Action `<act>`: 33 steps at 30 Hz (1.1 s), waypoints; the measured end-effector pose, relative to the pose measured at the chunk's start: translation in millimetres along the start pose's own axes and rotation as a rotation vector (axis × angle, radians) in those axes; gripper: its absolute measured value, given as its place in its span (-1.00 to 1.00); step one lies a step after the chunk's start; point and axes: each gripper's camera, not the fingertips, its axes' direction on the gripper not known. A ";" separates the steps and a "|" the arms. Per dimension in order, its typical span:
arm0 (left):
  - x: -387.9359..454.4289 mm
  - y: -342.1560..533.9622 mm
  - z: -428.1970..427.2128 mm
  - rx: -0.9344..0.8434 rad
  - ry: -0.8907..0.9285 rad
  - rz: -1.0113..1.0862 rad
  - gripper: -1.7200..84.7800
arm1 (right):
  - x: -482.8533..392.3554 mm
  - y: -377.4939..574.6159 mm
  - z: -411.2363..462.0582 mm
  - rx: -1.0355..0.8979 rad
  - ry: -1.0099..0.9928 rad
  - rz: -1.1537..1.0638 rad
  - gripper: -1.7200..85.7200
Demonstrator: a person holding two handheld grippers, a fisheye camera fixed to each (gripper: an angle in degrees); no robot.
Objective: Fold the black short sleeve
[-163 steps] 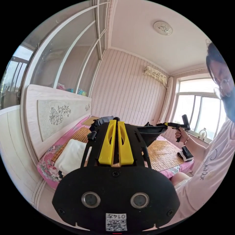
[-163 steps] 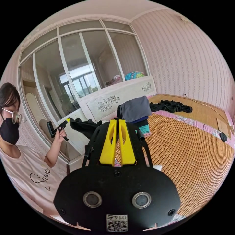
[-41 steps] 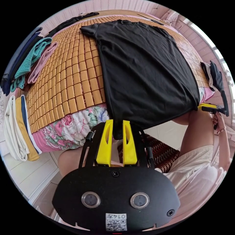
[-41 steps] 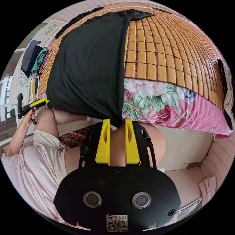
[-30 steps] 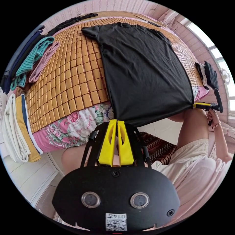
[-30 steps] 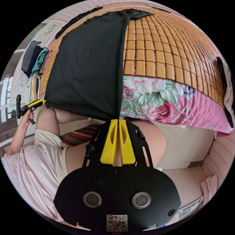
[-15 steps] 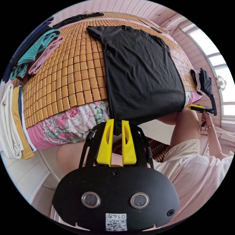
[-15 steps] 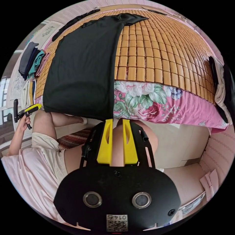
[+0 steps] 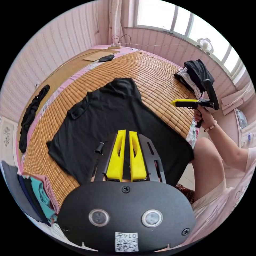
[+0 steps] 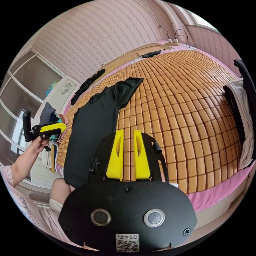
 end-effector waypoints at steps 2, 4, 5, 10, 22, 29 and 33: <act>14.9 -67.7 33.7 0.049 -0.027 0.066 -0.95 | 5.4 -14.4 5.7 0.031 -0.031 -0.007 -0.83; 22.9 -109.7 63.9 0.061 0.012 0.085 -0.91 | 11.8 -19.9 13.0 0.058 -0.030 -0.027 -0.84; 27.0 -133.0 86.1 0.046 0.027 0.089 -0.85 | 13.9 -18.5 14.8 0.058 -0.027 -0.028 -0.84; 31.9 -184.0 177.3 -0.115 0.015 0.070 -0.79 | 40.0 -19.4 16.8 0.049 -0.163 0.018 -0.89; -116.1 -80.7 163.8 0.161 0.236 -0.393 -0.98 | 17.6 -31.2 9.2 0.059 -0.101 -0.048 -0.84; -122.9 -65.8 204.1 0.141 0.231 -0.383 -0.98 | -37.1 -81.2 45.0 -0.019 0.146 -0.257 -0.70; -122.7 -71.5 213.6 0.141 0.237 -0.370 -0.98 | -78.3 -117.0 89.4 -0.113 0.363 -0.523 -0.64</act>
